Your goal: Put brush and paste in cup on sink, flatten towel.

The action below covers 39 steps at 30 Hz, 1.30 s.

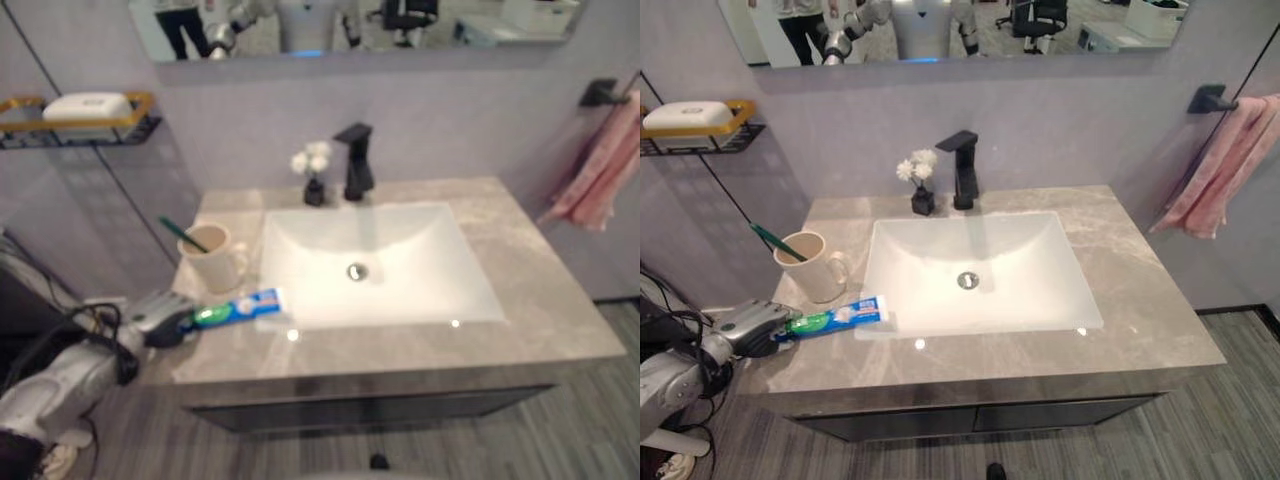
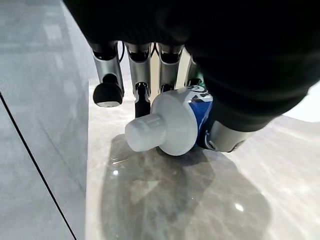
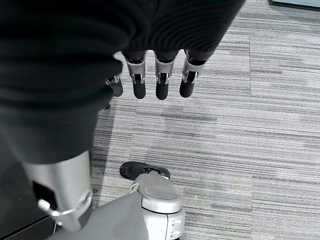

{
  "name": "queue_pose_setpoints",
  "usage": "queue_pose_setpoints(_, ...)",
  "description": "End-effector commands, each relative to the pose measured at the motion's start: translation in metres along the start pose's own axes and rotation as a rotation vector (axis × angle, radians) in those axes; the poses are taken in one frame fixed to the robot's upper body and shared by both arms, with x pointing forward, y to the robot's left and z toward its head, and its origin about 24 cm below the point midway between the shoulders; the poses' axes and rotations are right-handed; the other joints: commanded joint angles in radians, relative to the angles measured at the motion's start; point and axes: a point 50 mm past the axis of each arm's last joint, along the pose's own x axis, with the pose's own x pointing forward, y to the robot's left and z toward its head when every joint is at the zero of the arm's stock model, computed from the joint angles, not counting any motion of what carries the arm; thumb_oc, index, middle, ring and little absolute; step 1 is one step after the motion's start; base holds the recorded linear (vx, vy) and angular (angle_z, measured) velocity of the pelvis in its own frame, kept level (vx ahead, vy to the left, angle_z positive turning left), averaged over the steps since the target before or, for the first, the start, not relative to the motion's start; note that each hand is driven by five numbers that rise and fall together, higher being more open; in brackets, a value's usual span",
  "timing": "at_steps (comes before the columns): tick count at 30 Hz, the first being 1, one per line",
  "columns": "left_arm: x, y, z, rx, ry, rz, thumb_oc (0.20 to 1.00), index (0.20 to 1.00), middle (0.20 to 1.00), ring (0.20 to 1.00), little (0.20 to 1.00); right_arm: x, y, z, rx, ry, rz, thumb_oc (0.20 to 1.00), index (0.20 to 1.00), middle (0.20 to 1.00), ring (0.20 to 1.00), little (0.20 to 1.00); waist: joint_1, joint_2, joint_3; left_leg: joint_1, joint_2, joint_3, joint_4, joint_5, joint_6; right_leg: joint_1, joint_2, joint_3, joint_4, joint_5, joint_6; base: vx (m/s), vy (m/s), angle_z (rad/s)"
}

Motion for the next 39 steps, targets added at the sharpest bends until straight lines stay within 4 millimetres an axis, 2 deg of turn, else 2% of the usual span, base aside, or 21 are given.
queue_pose_setpoints(1, -0.011, -0.060, -0.002, 0.039, 0.055, -0.260, 0.200, 0.200, 0.200, 0.200, 0.200, 0.001, -0.005, 0.009, 0.031, 0.000, -0.033, 1.000, 1.000, 1.000, 1.000, 1.000, -0.040, -0.021, 0.057, 0.017, -0.015, -0.008, 0.019, -0.122, 0.049, 0.040, -0.013, -0.012, 0.005, -0.078, 0.042, 0.00, 0.000, 0.00)
queue_pose_setpoints(2, -0.008, -0.074, 0.002, 0.046, 0.047, -0.306, 0.200, 0.200, 0.200, 0.200, 0.200, 0.002, -0.005, 0.011, 0.024, -0.004, -0.033, 1.000, 1.000, 1.000, 1.000, 1.000, -0.046, -0.021, 0.055, 0.021, -0.014, -0.005, 0.019, -0.123, 0.049, 0.041, -0.011, -0.008, 0.005, -0.079, 0.042, 0.00, 0.000, 0.00)
queue_pose_setpoints(4, -0.005, -0.082, 0.004, 0.043, 0.043, -0.323, 0.200, 0.200, 0.200, 0.200, 0.200, 0.002, -0.006, 0.010, 0.027, -0.005, -0.040, 1.000, 1.000, 1.000, 1.000, 1.000, -0.044, -0.019, 0.055, 0.024, -0.013, -0.002, 0.019, -0.124, 0.048, 0.043, -0.010, -0.004, 0.005, -0.080, 0.042, 0.00, 0.000, 0.00)
queue_pose_setpoints(5, -0.004, -0.094, 0.006, 0.035, 0.050, -0.355, 0.200, 0.200, 0.200, 0.200, 0.200, 0.002, -0.006, 0.012, 0.033, -0.012, -0.048, 1.000, 1.000, 1.000, 1.000, 1.000, -0.052, -0.020, 0.054, 0.028, -0.012, 0.002, 0.019, -0.124, 0.048, 0.044, -0.009, -0.001, 0.005, -0.080, 0.041, 0.00, 0.000, 0.00)
queue_pose_setpoints(9, -0.002, -0.112, 0.011, 0.022, 0.062, -0.389, 0.200, 0.200, 0.200, 0.200, 0.200, 0.002, -0.008, 0.012, 0.044, -0.016, -0.066, 1.000, 1.000, 1.000, 1.000, 1.000, -0.060, -0.016, 0.051, 0.033, -0.011, 0.008, 0.019, -0.126, 0.046, 0.046, -0.005, 0.005, 0.005, -0.081, 0.041, 0.00, -0.011, -0.05)
queue_pose_setpoints(13, 0.005, -0.117, 0.016, 0.006, 0.071, -0.363, 0.200, 0.200, 0.200, 0.200, 0.200, 0.001, -0.014, 0.009, 0.114, -0.011, -0.107, 1.000, 1.000, 1.000, 1.000, 1.000, -0.067, -0.014, 0.043, 0.038, -0.007, 0.014, 0.019, -0.127, 0.043, 0.048, -0.001, 0.012, 0.005, -0.082, 0.039, 0.00, -0.007, -0.01)
queue_pose_setpoints(15, 0.012, -0.109, 0.019, -0.001, 0.053, -0.305, 0.200, 0.200, 0.200, 0.200, 0.200, 0.000, -0.019, 0.006, 0.193, -0.003, -0.143, 1.000, 1.000, 1.000, 1.000, 1.000, -0.071, -0.012, 0.039, 0.039, -0.005, 0.014, 0.019, -0.126, 0.041, 0.049, 0.001, 0.013, 0.005, -0.082, 0.038, -0.01, -0.030, -0.04)
queue_pose_setpoints(17, 0.012, -0.108, 0.019, -0.001, 0.053, -0.305, 0.200, 0.200, 0.200, 0.200, 0.200, 0.000, -0.018, 0.006, 0.194, -0.003, -0.143, 1.000, 1.000, 1.000, 1.000, 1.000, -0.071, -0.012, 0.039, 0.039, -0.005, 0.014, 0.019, -0.126, 0.041, 0.049, 0.001, 0.013, 0.005, -0.082, 0.038, 0.00, 0.000, 0.00)
queue_pose_setpoints(20, 0.019, -0.077, 0.025, 0.010, -0.025, -0.187, 0.200, 0.200, 0.200, 0.200, 0.200, -0.002, -0.025, -0.003, 0.263, 0.024, -0.182, 1.000, 1.000, 1.000, 1.000, 1.000, -0.068, -0.012, 0.034, 0.040, -0.001, 0.007, 0.019, -0.126, 0.038, 0.053, 0.002, 0.006, 0.005, -0.083, 0.036, -0.01, -0.024, 0.00)
queue_pose_setpoints(25, 0.020, -0.052, 0.034, 0.015, -0.099, -0.085, 0.200, 0.200, 0.200, 0.200, 0.200, -0.003, -0.028, -0.011, 0.335, 0.052, -0.208, 1.000, 1.000, 1.000, 1.000, 1.000, -0.072, -0.014, 0.025, 0.041, 0.002, -0.001, 0.019, -0.125, 0.035, 0.058, 0.004, 0.001, 0.005, -0.084, 0.034, 0.00, -0.006, 0.00)
queue_pose_setpoints(30, 0.017, -0.007, 0.043, -0.009, -0.179, 0.085, 0.200, 0.200, 0.200, 0.200, 0.200, -0.006, -0.042, -0.016, 0.519, 0.048, -0.288, 1.000, 1.000, 1.000, 1.000, 1.000, -0.078, -0.021, 0.015, 0.035, 0.004, -0.012, 0.019, -0.120, 0.030, 0.060, 0.004, -0.013, 0.005, -0.085, 0.031, 0.00, 0.000, 0.00)
queue_pose_setpoints(34, 0.014, -0.001, 0.046, -0.032, -0.189, 0.134, 0.200, 0.200, 0.200, 0.200, 0.200, -0.007, -0.051, -0.013, 0.625, 0.008, -0.330, 1.000, 1.000, 1.000, 1.000, 1.000, -0.085, -0.026, 0.013, 0.031, 0.005, -0.013, 0.019, -0.119, 0.029, 0.058, 0.004, -0.013, 0.005, -0.084, 0.031, 0.00, 0.000, 0.00)
queue_pose_setpoints(38, 0.013, 0.005, 0.049, -0.053, -0.206, 0.175, 0.200, 0.200, 0.200, 0.200, 0.200, -0.011, -0.066, -0.013, 0.689, -0.021, -0.397, 1.000, 1.000, 1.000, 1.000, 1.000, -0.090, -0.029, 0.009, 0.028, 0.004, -0.017, 0.019, -0.120, 0.029, 0.056, 0.003, -0.015, 0.005, -0.081, 0.032, 0.00, 0.000, 0.00)
queue_pose_setpoints(39, 0.012, 0.009, 0.050, -0.066, -0.208, 0.197, 0.200, 0.200, 0.200, 0.200, 0.200, -0.012, -0.074, -0.010, 0.752, -0.055, -0.436, 1.000, 1.000, 1.000, 1.000, 1.000, -0.095, -0.032, 0.006, 0.027, 0.004, -0.017, 0.019, -0.119, 0.029, 0.056, 0.003, -0.015, 0.005, -0.079, 0.033, 0.00, 0.000, 0.00)
